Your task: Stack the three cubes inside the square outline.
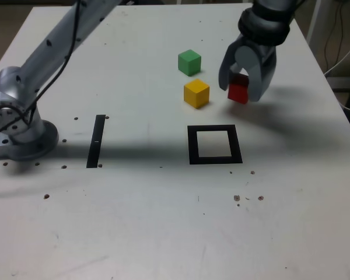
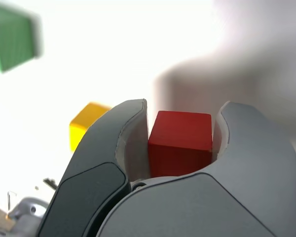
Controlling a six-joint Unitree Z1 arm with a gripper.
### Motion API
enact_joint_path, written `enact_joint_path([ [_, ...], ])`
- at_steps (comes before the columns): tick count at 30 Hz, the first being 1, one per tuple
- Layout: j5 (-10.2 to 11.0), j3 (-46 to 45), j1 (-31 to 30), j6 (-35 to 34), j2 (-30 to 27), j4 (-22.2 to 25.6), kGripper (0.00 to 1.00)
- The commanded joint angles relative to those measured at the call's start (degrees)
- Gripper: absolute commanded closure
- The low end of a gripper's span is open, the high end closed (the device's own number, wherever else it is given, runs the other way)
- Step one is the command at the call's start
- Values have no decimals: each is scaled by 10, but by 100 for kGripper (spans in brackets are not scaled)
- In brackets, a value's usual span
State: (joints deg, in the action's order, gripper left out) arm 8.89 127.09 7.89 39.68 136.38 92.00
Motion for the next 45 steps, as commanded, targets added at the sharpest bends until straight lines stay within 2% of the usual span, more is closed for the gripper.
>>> enact_joint_path([
  [1,-3,-15,-7,-9,-23,3,63],
  [9,-10,-114,-29,-59,-103,-16,63],
  [14,-25,-176,-44,-104,-145,-34,63],
  [23,-53,-223,-78,-233,-183,-42,63],
  [28,-63,-235,-88,-319,-189,-43,63],
  [32,-74,-247,-89,-362,-187,-53,63],
  [39,-98,-259,-89,-371,-177,-75,63],
  [45,-109,-269,-89,-374,-161,-93,63],
])
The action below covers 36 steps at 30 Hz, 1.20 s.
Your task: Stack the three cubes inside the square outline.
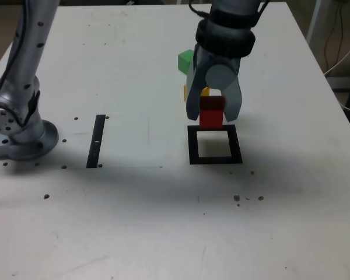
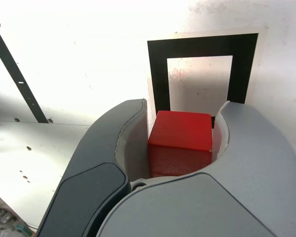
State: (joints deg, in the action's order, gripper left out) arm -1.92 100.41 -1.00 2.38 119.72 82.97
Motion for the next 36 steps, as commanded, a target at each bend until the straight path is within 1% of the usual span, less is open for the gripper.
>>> enact_joint_path([
  [1,-2,-5,-1,-1,8,-6,63],
  [11,-14,-38,-3,-8,33,-59,63],
  [29,-13,-85,5,-13,45,-119,63],
  [30,-12,-87,6,-13,45,-121,60],
  [31,-11,-88,7,-13,44,-123,56],
  [32,-11,-90,8,-12,44,-125,50],
  [33,-10,-91,9,-10,44,-126,42],
  [34,-9,-93,10,-9,44,-128,31],
  [36,-9,-94,11,-7,43,-129,15],
])
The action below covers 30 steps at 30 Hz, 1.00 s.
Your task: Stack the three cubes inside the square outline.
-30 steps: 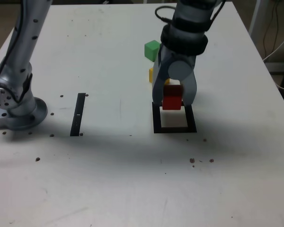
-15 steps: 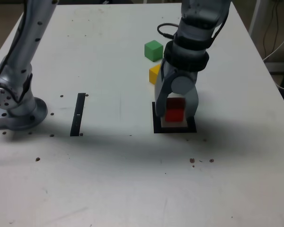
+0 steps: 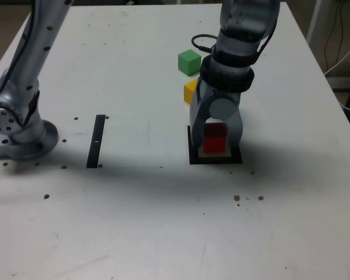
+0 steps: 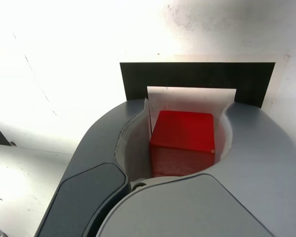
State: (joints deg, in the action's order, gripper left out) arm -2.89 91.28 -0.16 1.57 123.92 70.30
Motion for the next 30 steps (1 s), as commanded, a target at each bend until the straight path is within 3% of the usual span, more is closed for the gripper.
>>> enact_joint_path([
  [1,1,-4,2,2,1,-3,9],
  [4,1,-5,3,3,-1,-3,3],
  [11,6,-12,3,3,-17,-2,1],
  [21,44,-14,14,-3,-85,47,1],
  [30,58,-3,67,29,-96,69,1],
])
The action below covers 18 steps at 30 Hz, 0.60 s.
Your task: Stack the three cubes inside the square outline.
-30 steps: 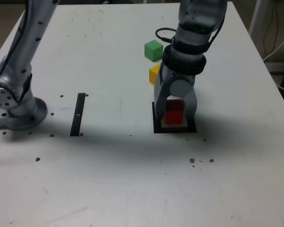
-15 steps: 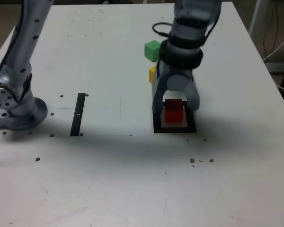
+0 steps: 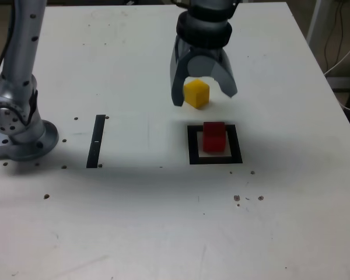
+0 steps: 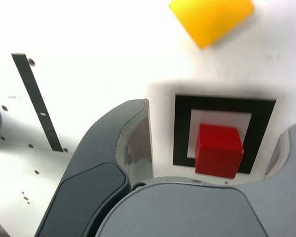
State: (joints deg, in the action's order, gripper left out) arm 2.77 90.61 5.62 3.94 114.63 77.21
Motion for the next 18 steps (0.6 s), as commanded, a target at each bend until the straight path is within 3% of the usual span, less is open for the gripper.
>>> enact_joint_path([
  [1,3,5,16,10,-3,0,1],
  [18,13,35,125,97,34,2,1],
])
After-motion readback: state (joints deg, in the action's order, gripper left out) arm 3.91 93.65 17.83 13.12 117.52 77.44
